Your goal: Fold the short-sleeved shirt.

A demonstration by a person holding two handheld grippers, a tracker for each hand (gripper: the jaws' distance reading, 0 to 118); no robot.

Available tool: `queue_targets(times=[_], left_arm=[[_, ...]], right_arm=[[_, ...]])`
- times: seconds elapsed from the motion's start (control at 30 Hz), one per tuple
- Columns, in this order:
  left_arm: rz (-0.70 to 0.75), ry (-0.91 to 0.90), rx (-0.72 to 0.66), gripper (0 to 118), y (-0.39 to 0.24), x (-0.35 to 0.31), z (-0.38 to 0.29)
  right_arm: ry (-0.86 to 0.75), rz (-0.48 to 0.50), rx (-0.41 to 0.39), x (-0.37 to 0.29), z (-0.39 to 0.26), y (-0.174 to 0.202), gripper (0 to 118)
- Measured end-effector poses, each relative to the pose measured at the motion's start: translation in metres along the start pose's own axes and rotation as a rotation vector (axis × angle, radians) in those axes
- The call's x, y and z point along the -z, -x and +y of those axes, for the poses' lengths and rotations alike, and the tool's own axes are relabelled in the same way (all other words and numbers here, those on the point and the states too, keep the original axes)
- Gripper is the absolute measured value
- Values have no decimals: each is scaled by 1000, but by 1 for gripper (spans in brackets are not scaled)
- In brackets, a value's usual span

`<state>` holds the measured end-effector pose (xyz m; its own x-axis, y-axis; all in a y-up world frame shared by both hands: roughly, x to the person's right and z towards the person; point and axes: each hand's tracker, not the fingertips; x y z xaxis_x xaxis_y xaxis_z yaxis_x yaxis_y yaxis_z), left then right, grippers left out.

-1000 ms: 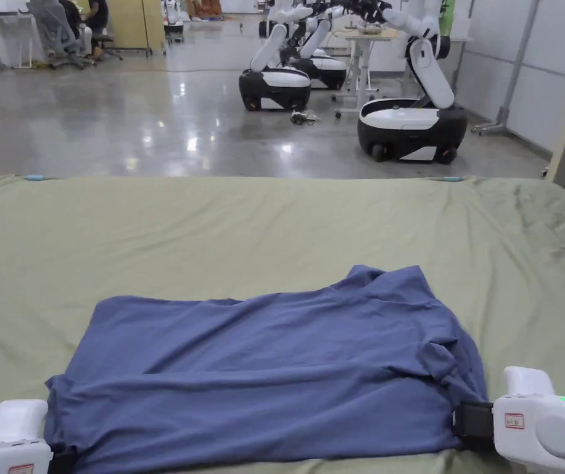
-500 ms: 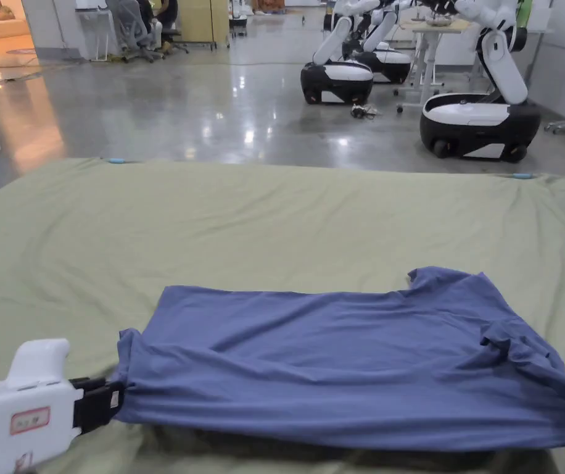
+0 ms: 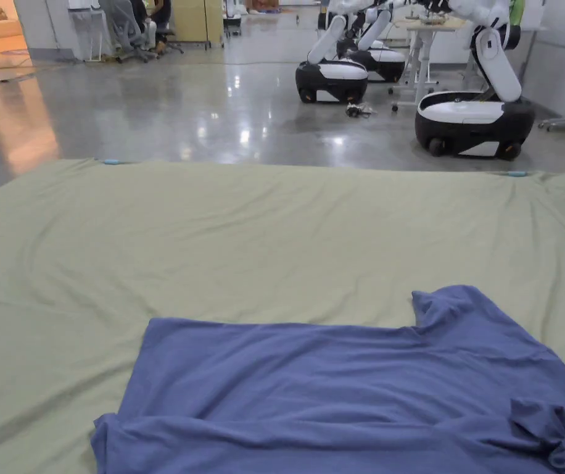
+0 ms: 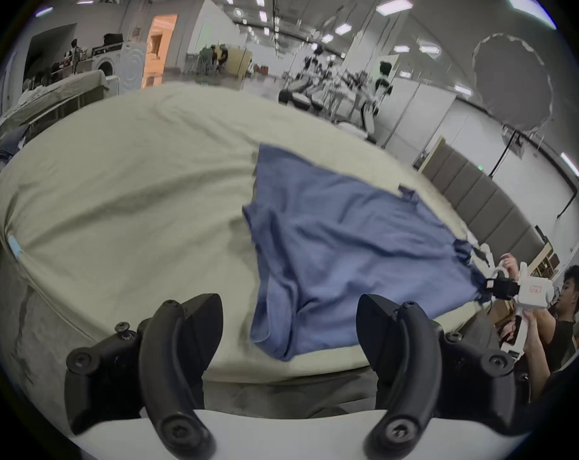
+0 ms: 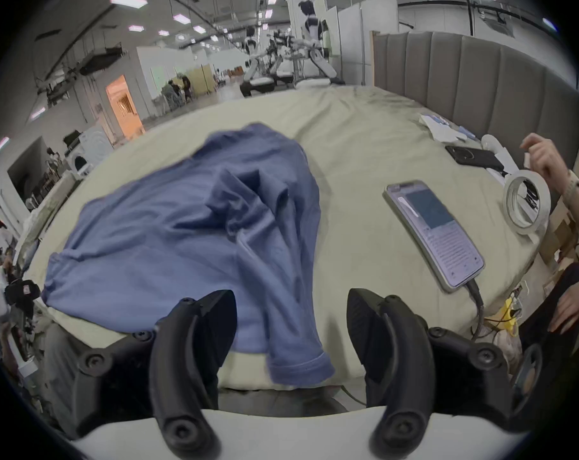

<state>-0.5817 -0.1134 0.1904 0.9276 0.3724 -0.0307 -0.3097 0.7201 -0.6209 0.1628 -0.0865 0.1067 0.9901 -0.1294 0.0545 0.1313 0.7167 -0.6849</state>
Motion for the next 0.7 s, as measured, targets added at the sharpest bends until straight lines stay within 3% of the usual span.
queue_targets(times=[0.07,0.2,0.4,0.5,0.57,0.63,0.7], left_arm=[[35,-87,64,84,-20,-23,12],[97,-307,311,84,-60,-70,34],[94,-458,295,84,-112,-92,23],[100,-517,298,84,-136,-97,17],[135,-562,334,83,-147,-107,15],[135,-568,326,69,-157,-112,14],[137,-560,303,31,-160,-115,14]], right_arm=[[-60,48,-12,-15,2,0,79],[-254,120,-109,-54,7,14,83],[-429,234,-114,-91,12,66,85],[-443,222,-178,-96,15,84,85],[-434,242,-178,-97,17,89,84],[-429,299,-164,-99,17,91,64],[-436,293,-166,-102,17,93,33]])
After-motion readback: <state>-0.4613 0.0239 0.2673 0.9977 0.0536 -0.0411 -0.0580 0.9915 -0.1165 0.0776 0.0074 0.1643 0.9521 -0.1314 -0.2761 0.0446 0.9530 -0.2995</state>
